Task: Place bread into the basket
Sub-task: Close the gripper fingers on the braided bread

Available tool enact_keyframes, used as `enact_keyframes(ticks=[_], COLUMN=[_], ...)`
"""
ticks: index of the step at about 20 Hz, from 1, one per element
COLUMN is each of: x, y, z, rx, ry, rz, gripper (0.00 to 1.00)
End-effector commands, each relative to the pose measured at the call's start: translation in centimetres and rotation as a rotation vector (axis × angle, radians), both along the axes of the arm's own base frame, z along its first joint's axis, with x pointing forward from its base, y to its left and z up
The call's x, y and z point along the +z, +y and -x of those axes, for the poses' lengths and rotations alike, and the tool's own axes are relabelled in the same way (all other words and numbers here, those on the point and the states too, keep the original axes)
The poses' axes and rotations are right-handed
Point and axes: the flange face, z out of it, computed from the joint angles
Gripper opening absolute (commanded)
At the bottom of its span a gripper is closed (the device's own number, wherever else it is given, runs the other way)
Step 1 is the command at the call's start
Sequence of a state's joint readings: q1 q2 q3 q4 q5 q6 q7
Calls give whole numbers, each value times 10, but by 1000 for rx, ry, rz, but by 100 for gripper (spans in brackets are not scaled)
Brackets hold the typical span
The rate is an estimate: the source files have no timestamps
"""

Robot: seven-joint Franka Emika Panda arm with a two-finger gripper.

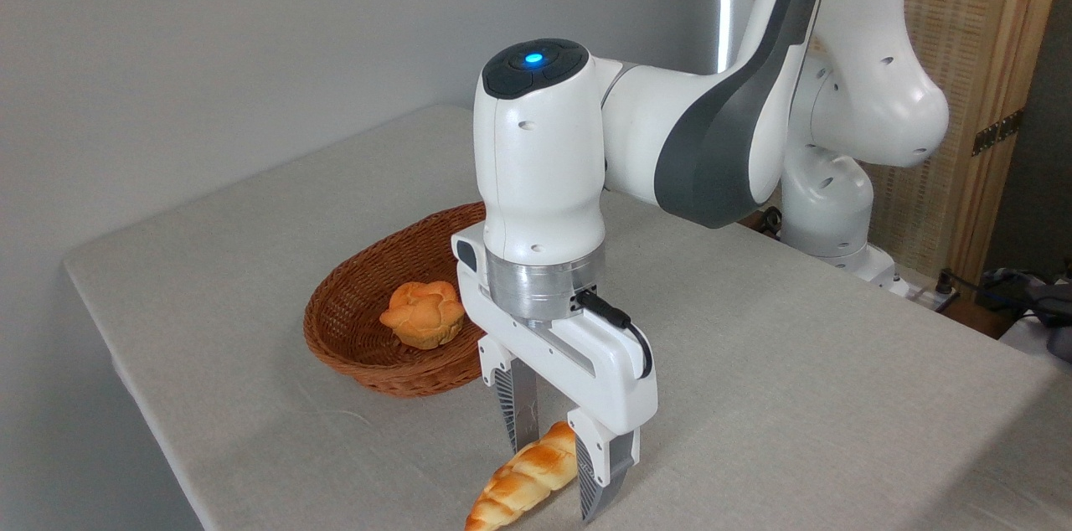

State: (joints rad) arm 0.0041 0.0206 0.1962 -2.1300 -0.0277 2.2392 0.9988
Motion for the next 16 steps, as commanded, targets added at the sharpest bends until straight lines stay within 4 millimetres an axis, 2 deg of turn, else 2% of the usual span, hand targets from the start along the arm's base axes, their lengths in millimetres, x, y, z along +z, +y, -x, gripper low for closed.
enact_keyframes(ticks=[1, 8, 12, 16], x=[-3, -3, -1, -1], y=[1, 1, 1, 1], z=[-1, -1, -1, -1], rx=[-3, -9, -12, -15], ry=[0, 0, -3, -3], rz=[4, 4, 3, 3], gripper=[50, 46, 36, 34])
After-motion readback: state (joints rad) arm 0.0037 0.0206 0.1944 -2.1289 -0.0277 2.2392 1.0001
